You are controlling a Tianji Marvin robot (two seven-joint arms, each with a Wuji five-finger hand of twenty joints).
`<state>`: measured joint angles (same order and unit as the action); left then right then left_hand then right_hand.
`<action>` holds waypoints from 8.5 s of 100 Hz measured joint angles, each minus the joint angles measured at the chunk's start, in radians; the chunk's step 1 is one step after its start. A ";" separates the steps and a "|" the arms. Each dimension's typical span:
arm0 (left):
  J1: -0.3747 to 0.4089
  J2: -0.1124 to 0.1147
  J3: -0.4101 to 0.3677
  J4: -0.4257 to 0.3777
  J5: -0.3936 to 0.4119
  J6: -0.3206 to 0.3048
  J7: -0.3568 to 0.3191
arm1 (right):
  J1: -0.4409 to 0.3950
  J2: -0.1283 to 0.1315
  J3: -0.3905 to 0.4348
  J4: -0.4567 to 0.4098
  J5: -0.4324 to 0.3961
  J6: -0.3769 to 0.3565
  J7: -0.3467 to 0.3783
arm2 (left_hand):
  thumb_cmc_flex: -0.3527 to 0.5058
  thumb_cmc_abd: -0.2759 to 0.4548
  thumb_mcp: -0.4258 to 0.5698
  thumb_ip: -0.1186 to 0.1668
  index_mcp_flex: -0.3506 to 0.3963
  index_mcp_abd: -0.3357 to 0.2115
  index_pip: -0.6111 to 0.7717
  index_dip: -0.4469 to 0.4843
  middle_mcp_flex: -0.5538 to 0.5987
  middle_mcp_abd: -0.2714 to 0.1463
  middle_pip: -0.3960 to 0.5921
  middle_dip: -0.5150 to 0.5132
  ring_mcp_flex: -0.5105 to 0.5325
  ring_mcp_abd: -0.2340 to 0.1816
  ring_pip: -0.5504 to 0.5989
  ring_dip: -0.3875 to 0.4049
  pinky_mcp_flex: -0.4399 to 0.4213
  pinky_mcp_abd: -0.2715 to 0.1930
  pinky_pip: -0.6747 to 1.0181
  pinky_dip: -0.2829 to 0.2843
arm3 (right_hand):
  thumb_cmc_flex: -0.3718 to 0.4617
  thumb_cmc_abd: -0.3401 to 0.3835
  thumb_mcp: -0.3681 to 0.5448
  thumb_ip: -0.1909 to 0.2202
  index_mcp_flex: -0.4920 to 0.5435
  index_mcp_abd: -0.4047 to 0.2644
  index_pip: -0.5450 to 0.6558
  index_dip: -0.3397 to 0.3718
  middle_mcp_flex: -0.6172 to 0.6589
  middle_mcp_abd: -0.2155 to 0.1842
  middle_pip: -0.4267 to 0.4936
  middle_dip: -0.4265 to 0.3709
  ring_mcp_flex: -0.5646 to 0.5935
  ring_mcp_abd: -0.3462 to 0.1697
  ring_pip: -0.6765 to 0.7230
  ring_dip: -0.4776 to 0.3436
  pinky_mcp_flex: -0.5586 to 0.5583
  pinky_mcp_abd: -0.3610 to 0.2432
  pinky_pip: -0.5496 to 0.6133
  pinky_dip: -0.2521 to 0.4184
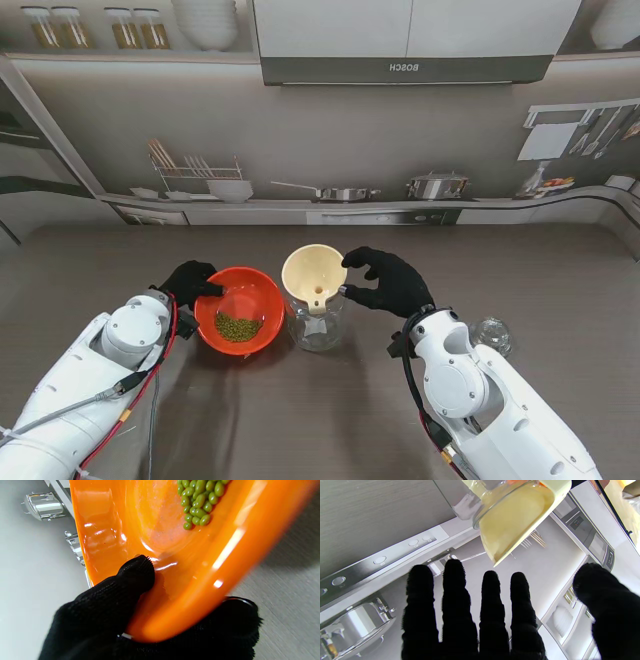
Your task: Pour mung beans into a glass jar with a funnel
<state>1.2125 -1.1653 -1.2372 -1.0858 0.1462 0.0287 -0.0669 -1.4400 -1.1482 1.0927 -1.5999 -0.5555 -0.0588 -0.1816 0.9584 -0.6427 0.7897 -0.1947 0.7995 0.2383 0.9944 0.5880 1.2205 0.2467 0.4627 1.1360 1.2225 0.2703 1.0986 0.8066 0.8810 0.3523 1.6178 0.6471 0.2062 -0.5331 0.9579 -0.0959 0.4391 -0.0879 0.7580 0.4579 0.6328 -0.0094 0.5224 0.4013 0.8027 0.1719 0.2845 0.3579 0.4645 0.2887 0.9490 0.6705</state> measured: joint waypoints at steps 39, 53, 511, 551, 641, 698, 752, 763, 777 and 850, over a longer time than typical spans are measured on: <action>0.029 0.010 -0.054 -0.121 0.009 0.025 -0.025 | 0.001 -0.005 0.005 0.002 -0.024 0.013 -0.033 | 0.000 0.000 -0.001 0.000 0.000 0.002 -0.001 0.005 0.001 0.005 0.000 0.000 0.000 0.006 0.000 0.004 0.000 0.009 0.000 0.007 | 0.000 0.000 0.000 0.000 -0.026 -0.001 -0.013 0.000 -0.050 0.009 0.001 -0.003 -0.037 0.003 -0.012 0.000 -0.018 0.000 0.000 -0.008; 0.042 0.016 -0.081 -0.178 0.018 0.036 -0.041 | 0.003 -0.005 0.003 0.006 -0.033 0.004 -0.041 | 0.001 0.000 -0.001 0.000 0.000 0.003 -0.005 0.010 0.001 0.005 0.000 0.000 0.000 0.007 0.000 0.004 0.000 0.010 0.000 0.012 | 0.000 0.000 0.000 0.000 -0.036 -0.004 -0.014 0.000 -0.060 0.006 0.004 -0.003 -0.046 0.003 -0.011 0.000 -0.026 0.000 0.000 -0.008; -0.226 -0.065 0.344 -0.121 0.573 -0.207 0.639 | -0.045 -0.008 -0.029 -0.069 -0.169 -0.032 -0.170 | -0.031 -0.111 0.143 0.000 0.077 0.012 0.001 -0.001 0.075 0.008 0.034 -0.063 0.024 0.014 0.126 -0.052 0.100 0.048 0.004 0.015 | -0.001 0.000 -0.045 0.000 -0.060 -0.006 -0.030 0.000 -0.073 -0.006 -0.003 -0.003 -0.070 0.003 -0.027 -0.002 -0.062 0.000 -0.054 -0.009; -0.230 -0.066 0.357 -0.095 0.628 -0.245 0.717 | -0.044 -0.009 -0.029 -0.068 -0.169 -0.032 -0.172 | -0.032 -0.111 0.143 0.000 0.077 0.011 0.005 -0.006 0.075 0.007 0.035 -0.063 0.024 0.013 0.126 -0.053 0.100 0.047 0.004 0.005 | -0.001 0.000 -0.045 0.000 -0.060 -0.006 -0.030 0.000 -0.073 -0.006 -0.003 -0.003 -0.070 0.003 -0.027 -0.002 -0.061 0.000 -0.054 -0.009; -0.247 -0.040 0.384 -0.097 0.762 -0.292 0.804 | -0.044 -0.009 -0.028 -0.068 -0.173 -0.028 -0.175 | -0.032 -0.111 0.143 0.000 0.074 0.002 0.026 -0.029 0.075 -0.002 0.036 -0.063 0.024 0.005 0.126 -0.063 0.100 0.036 0.004 0.003 | -0.002 0.000 -0.045 0.000 -0.060 -0.006 -0.030 0.000 -0.073 -0.006 -0.003 -0.003 -0.069 0.003 -0.027 -0.002 -0.061 0.000 -0.054 -0.009; -0.238 -0.030 0.358 -0.154 0.756 -0.290 0.744 | -0.044 -0.009 -0.027 -0.069 -0.171 -0.026 -0.169 | -0.033 -0.111 0.143 0.000 0.073 0.000 0.028 -0.031 0.075 -0.005 0.037 -0.063 0.024 0.000 0.126 -0.063 0.100 0.030 0.004 0.002 | -0.003 0.000 -0.045 0.000 -0.060 -0.006 -0.030 0.000 -0.073 -0.006 -0.003 -0.003 -0.069 0.003 -0.027 -0.002 -0.061 0.000 -0.054 -0.009; -0.149 -0.052 0.246 -0.289 0.443 -0.098 0.463 | -0.044 -0.009 -0.025 -0.068 -0.166 -0.025 -0.170 | -0.033 -0.111 0.143 0.000 0.072 -0.001 0.028 -0.033 0.075 -0.005 0.038 -0.062 0.024 -0.001 0.126 -0.063 0.100 0.028 0.004 0.002 | -0.003 0.000 -0.045 0.000 -0.060 -0.006 -0.030 0.000 -0.073 -0.006 -0.003 -0.003 -0.069 0.003 -0.027 -0.002 -0.059 0.000 -0.054 -0.010; -0.135 -0.052 0.228 -0.311 0.406 -0.067 0.437 | -0.043 -0.011 -0.025 -0.067 -0.161 -0.025 -0.179 | -0.033 -0.111 0.143 0.000 0.072 -0.001 0.028 -0.033 0.075 -0.005 0.038 -0.062 0.024 -0.001 0.126 -0.063 0.100 0.028 0.004 0.002 | -0.003 0.000 -0.045 0.000 -0.060 -0.006 -0.030 0.000 -0.073 -0.006 -0.003 -0.003 -0.069 0.003 -0.027 -0.002 -0.053 0.000 -0.054 -0.010; -0.118 -0.053 0.202 -0.337 0.349 -0.028 0.408 | -0.040 -0.014 -0.026 -0.061 -0.158 -0.025 -0.193 | -0.033 -0.111 0.143 0.000 0.072 -0.001 0.028 -0.033 0.075 -0.005 0.038 -0.062 0.024 -0.001 0.126 -0.063 0.100 0.028 0.004 0.002 | -0.003 0.000 -0.045 0.000 -0.060 -0.006 -0.030 0.000 -0.073 -0.006 -0.003 -0.003 -0.055 0.003 -0.025 -0.002 -0.052 0.000 -0.054 -0.010; 0.037 -0.050 -0.019 -0.492 0.131 0.120 0.263 | -0.034 -0.020 -0.020 -0.047 -0.145 -0.009 -0.206 | -0.033 -0.111 0.143 0.000 0.072 0.010 0.020 -0.022 0.075 0.004 0.035 -0.062 0.024 0.010 0.126 -0.063 0.100 0.040 0.004 0.002 | -0.014 0.000 -0.052 0.000 -0.061 -0.003 -0.030 0.000 -0.073 -0.006 -0.002 -0.003 -0.055 0.003 -0.025 -0.002 -0.051 0.000 -0.054 -0.010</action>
<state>1.2491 -1.2153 -1.2564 -1.5776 0.2769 0.1489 0.1963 -1.4737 -1.1681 1.0727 -1.6467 -0.7008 -0.0683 -0.3878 0.9256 -0.7536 0.9330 -0.1945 0.8718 0.2479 1.0141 0.5665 1.2954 0.2507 0.4979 1.0740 1.2469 0.2800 1.2242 0.7432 0.9809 0.3918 1.6218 0.6488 0.1924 -0.5332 0.9062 -0.0959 0.3779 -0.0905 0.7280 0.4579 0.5596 -0.0159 0.5204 0.3981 0.7477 0.1751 0.2598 0.3561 0.4137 0.2887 0.8950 0.6605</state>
